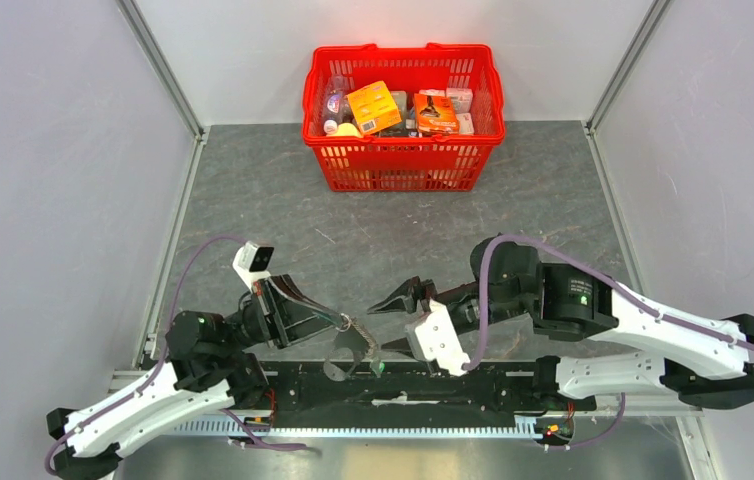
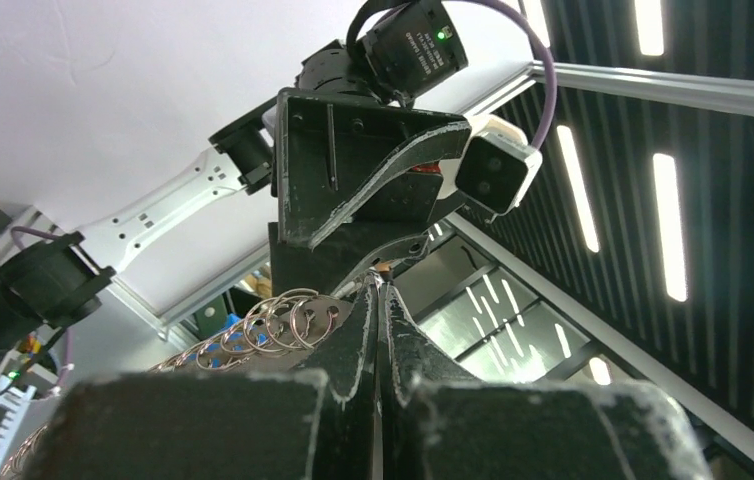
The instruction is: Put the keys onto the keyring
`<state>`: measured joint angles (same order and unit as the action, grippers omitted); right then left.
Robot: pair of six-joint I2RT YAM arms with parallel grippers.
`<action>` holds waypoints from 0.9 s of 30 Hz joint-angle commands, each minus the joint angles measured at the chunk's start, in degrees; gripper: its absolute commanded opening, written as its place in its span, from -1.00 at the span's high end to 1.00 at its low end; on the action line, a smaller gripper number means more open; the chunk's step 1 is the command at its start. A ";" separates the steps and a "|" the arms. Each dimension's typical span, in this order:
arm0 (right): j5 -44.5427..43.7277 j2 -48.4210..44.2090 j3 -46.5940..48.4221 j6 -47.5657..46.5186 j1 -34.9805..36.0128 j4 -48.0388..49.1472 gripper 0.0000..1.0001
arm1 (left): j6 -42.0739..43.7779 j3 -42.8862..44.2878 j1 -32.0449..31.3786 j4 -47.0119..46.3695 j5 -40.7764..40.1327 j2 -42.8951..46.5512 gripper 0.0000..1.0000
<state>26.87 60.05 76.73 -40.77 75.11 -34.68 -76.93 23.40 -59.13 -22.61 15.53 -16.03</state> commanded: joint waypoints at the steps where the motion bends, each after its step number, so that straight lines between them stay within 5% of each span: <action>1: -4.65 0.76 -0.81 -11.22 2.19 9.09 -0.24 | -6.99 1.70 -0.19 0.72 -1.51 1.93 0.96; 13: -12.58 1.71 -3.21 -23.17 6.21 19.26 0.08 | -11.66 -0.82 -0.18 5.90 -2.94 6.54 0.95; 27: -14.62 4.17 0.70 -28.83 9.29 14.33 0.31 | -12.98 -0.54 -0.19 6.94 -2.61 7.14 0.95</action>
<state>13.58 63.83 74.41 -65.52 83.50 -20.49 -87.50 22.26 -59.13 -14.83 13.30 -9.56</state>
